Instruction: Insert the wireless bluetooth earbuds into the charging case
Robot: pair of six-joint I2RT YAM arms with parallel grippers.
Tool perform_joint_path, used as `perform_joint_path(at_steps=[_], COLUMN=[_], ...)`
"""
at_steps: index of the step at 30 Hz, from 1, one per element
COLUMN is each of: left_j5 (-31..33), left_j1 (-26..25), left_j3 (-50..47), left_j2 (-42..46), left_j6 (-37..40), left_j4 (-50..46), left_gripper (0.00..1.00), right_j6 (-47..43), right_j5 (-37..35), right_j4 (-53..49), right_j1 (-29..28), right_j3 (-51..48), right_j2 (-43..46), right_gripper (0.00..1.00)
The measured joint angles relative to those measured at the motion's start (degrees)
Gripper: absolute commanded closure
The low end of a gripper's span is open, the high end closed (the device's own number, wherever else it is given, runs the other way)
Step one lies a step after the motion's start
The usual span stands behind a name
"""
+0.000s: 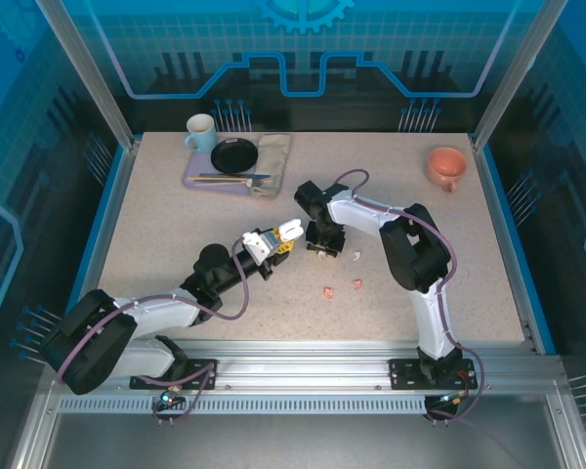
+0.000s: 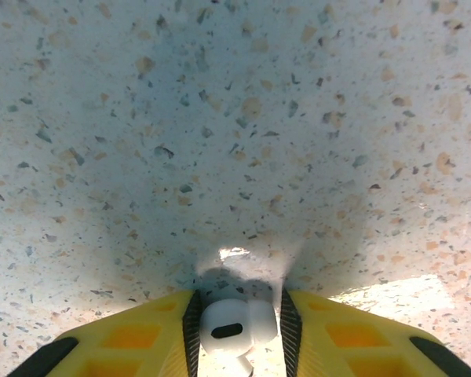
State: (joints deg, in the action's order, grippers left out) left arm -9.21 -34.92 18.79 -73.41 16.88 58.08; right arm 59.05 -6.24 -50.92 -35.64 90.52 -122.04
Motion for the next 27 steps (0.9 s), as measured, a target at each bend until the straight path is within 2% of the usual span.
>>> perform_joint_path(at_steps=[16, 27], left_j5=[0.0, 0.0], left_j1=[0.0, 0.0], left_j3=[0.0, 0.0], left_j2=[0.9, 1.7], left_j6=[0.0, 0.0], left_j4=[-1.1, -2.2], left_gripper=[1.00, 1.00], right_j6=[-1.6, -2.5], right_j5=[-1.2, -4.1], right_j4=[1.6, 3.1], right_j1=[0.0, 0.0], right_j3=[-1.6, -5.8], right_j2=[1.2, 7.8], right_gripper=[0.75, 0.76])
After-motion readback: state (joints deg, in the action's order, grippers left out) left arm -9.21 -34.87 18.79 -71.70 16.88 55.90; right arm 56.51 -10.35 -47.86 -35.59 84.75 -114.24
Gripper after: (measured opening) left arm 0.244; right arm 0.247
